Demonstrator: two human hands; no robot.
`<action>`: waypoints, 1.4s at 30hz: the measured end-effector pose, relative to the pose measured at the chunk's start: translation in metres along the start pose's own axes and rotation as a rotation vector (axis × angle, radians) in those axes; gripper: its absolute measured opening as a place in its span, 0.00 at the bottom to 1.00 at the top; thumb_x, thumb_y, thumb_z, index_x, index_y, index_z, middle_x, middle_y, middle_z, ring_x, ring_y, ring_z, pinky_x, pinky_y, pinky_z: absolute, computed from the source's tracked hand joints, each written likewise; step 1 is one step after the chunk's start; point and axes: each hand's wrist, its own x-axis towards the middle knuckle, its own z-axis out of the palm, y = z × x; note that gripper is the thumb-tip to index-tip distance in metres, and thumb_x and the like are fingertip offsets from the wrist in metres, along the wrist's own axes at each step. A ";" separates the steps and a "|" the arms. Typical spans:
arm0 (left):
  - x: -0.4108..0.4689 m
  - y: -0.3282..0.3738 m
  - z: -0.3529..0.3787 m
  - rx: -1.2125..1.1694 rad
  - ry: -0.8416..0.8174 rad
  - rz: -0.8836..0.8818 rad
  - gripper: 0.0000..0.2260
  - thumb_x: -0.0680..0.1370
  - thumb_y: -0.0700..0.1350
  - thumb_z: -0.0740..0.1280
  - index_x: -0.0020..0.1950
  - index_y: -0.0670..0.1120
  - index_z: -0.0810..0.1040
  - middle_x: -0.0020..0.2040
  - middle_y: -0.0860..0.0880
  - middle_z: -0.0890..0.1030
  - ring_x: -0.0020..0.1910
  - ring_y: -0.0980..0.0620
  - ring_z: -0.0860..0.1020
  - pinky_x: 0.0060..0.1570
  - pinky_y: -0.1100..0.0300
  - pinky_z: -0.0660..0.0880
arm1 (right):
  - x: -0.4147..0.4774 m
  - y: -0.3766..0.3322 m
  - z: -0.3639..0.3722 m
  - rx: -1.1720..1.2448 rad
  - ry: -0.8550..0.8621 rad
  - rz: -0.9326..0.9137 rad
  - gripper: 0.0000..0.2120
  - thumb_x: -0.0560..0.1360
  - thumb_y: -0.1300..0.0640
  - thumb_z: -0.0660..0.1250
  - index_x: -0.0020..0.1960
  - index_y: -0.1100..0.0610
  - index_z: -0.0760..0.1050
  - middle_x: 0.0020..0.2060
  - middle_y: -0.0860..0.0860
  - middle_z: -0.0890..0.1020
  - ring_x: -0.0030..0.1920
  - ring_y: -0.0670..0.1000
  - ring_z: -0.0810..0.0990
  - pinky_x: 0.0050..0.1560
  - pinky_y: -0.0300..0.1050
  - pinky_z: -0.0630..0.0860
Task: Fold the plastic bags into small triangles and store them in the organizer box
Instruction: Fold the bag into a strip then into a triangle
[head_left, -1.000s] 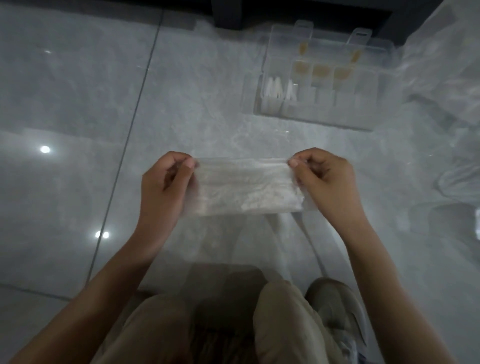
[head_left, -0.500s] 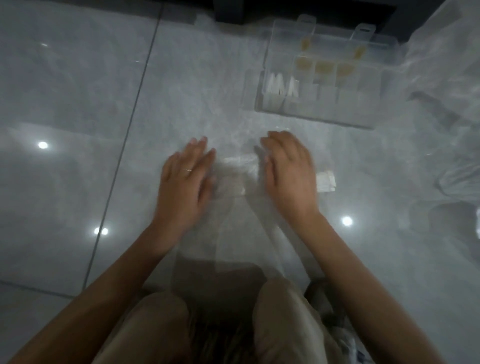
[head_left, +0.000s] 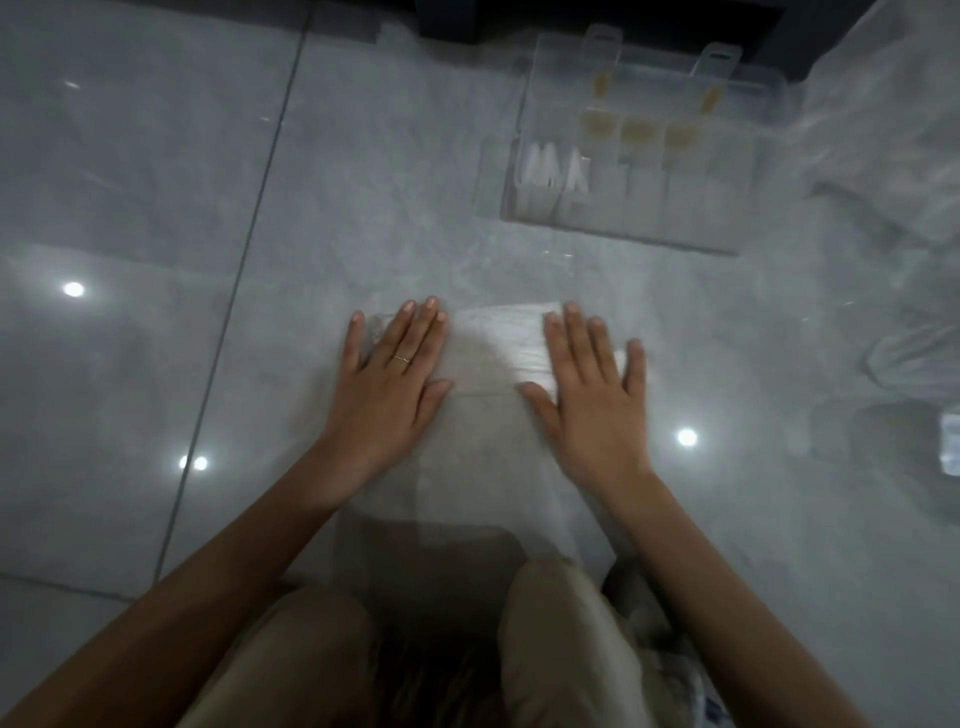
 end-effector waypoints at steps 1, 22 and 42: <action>-0.001 0.000 0.000 -0.007 -0.003 -0.009 0.28 0.82 0.56 0.48 0.78 0.42 0.57 0.78 0.45 0.58 0.77 0.49 0.57 0.73 0.42 0.44 | -0.007 0.010 -0.002 0.012 -0.008 0.056 0.33 0.79 0.37 0.46 0.79 0.55 0.54 0.78 0.53 0.56 0.77 0.54 0.56 0.74 0.57 0.45; 0.003 -0.014 -0.002 0.022 0.010 -0.026 0.27 0.81 0.53 0.48 0.76 0.39 0.60 0.77 0.42 0.61 0.75 0.50 0.57 0.72 0.41 0.44 | 0.030 -0.047 0.007 0.087 0.021 -0.324 0.29 0.81 0.44 0.50 0.76 0.60 0.60 0.76 0.55 0.62 0.76 0.52 0.60 0.76 0.48 0.53; -0.009 -0.001 -0.029 -0.102 0.284 0.340 0.11 0.74 0.43 0.63 0.47 0.41 0.84 0.54 0.44 0.83 0.50 0.47 0.80 0.47 0.56 0.72 | -0.003 0.001 -0.033 0.417 0.294 -0.178 0.19 0.74 0.64 0.67 0.65 0.59 0.74 0.63 0.55 0.77 0.67 0.52 0.70 0.71 0.38 0.58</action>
